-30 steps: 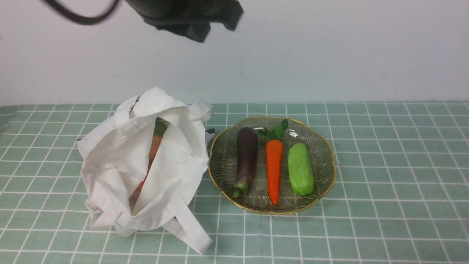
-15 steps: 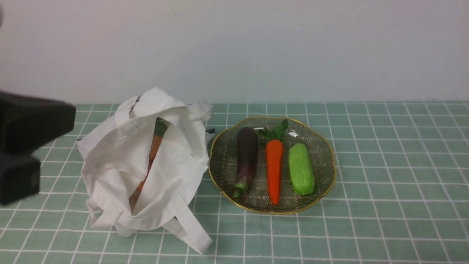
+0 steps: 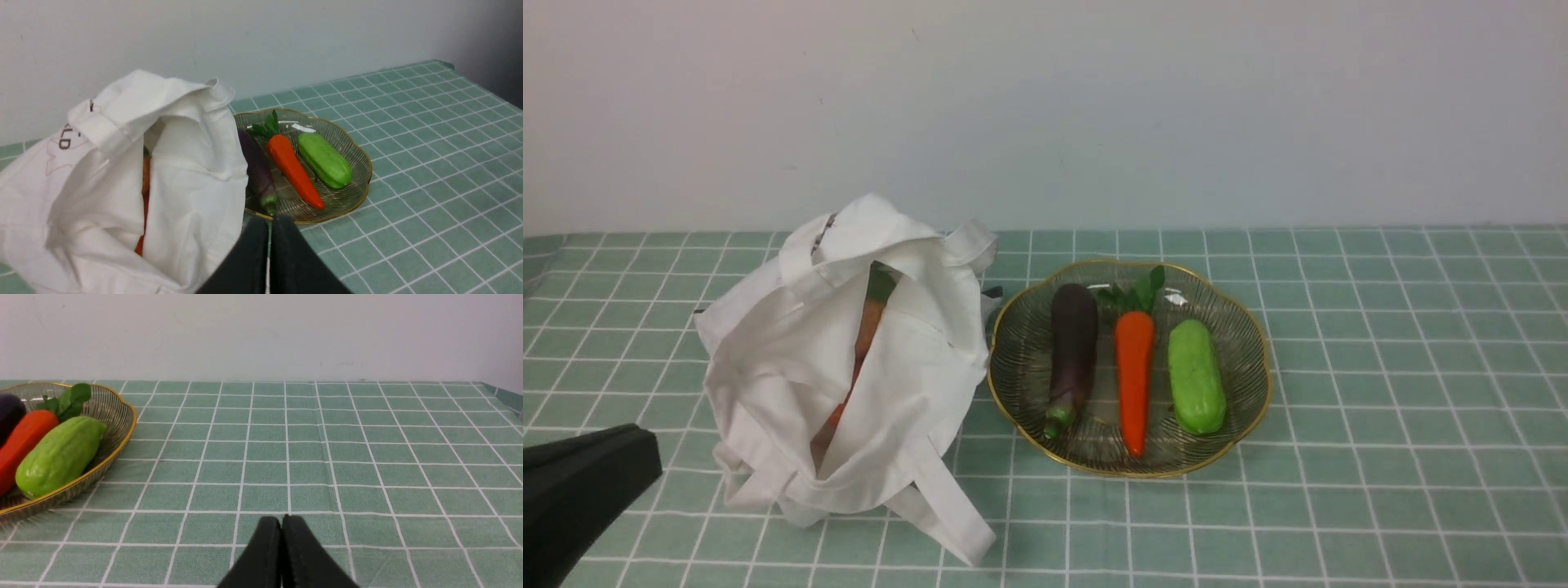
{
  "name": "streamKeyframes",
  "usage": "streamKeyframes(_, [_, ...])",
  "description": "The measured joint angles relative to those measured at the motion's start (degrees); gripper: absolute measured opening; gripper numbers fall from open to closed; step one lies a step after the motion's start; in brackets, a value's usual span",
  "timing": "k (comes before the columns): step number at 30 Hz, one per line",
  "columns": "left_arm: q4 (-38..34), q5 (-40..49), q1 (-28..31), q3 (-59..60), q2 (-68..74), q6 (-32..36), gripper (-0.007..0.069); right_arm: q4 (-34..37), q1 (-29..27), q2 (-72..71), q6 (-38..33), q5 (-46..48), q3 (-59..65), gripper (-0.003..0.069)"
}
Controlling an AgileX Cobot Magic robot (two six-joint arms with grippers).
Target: Take vegetables from cloth bag on blue coffee tablecloth place on plate.
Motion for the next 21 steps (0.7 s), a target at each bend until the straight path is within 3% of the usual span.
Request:
streamKeyframes(10, [5.53,-0.8,0.49,2.05,-1.57,0.14,-0.0008,0.0,0.0,0.0,0.0,0.0,0.0,-0.001])
streamKeyframes(21, [-2.82,-15.78,23.56,29.14,-21.0,13.02,-0.0008,0.0,0.0,0.0,0.0,0.0,0.0,-0.001])
